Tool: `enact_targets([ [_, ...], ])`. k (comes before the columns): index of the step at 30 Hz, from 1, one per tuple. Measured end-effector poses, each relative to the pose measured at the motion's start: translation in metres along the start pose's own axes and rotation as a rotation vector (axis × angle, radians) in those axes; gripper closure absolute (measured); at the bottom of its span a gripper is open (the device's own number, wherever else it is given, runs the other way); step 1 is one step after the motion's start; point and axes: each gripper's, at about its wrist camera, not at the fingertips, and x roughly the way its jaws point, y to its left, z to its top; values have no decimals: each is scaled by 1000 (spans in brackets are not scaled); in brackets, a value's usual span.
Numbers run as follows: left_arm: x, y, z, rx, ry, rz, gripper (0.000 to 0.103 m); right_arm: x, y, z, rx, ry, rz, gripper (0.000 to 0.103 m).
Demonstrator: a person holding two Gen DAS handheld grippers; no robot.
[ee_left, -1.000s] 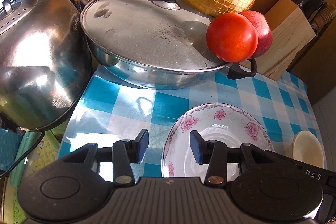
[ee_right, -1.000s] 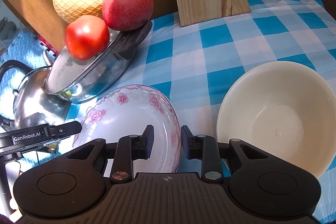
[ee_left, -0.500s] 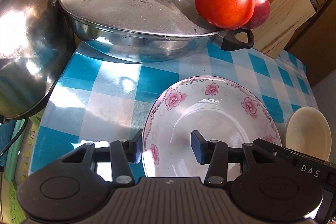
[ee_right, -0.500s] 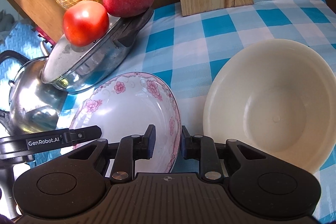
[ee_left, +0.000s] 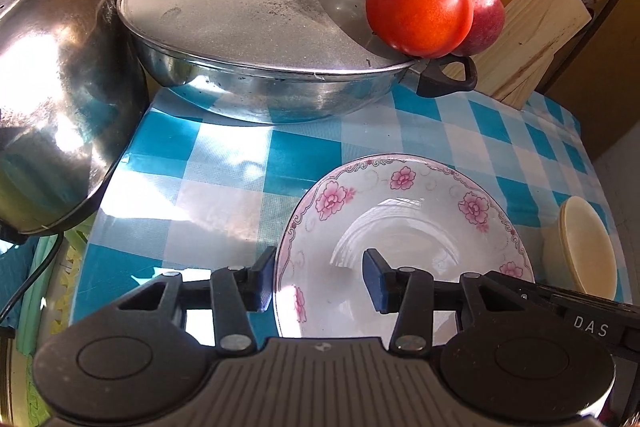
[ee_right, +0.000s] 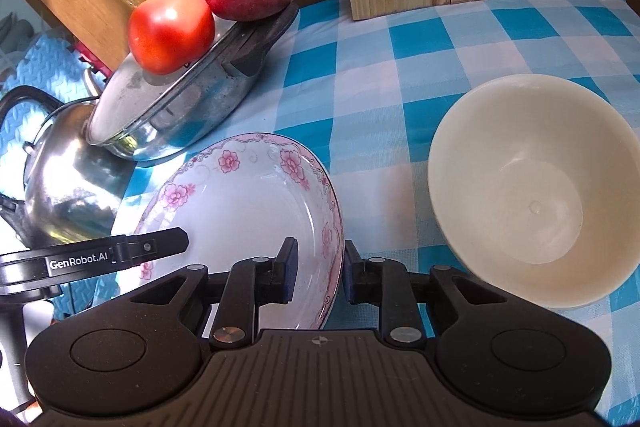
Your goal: Organize plates and bowls
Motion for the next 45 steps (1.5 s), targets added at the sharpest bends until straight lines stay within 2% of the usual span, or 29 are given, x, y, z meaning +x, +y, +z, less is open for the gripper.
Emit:
enact_targets([
  [2, 0, 1, 2, 12, -20, 31, 63, 0, -2, 0, 11, -11, 8, 72],
  [4, 9, 2, 1, 23, 8, 77, 63, 0, -2, 0, 8, -11, 6, 72],
  [5, 11, 3, 0, 21, 0, 62, 60, 2, -3, -1, 8, -8, 7, 72],
  [7, 12, -1, 0, 32, 6, 68, 61, 5, -2, -3, 8, -17, 0, 76],
  [8, 13, -2, 0, 26, 15, 33, 61, 6, 0, -2, -2, -20, -8, 79],
  [10, 14, -4, 1, 8, 14, 55, 61, 7, 2, -1, -24, -36, -30, 79],
  [14, 9, -8, -2, 33, -14, 76, 61, 3, 5, -2, -49, -48, -28, 79],
  [19, -5, -9, -2, 34, -51, 49, 61, -13, 4, 1, -36, -91, 2, 79],
  [27, -18, -12, -6, 30, -61, 8, 61, -41, 4, -1, -22, -130, 38, 79],
  [45, -60, -45, -40, 113, -104, -39, 61, -93, -12, -44, 10, -178, 40, 79],
])
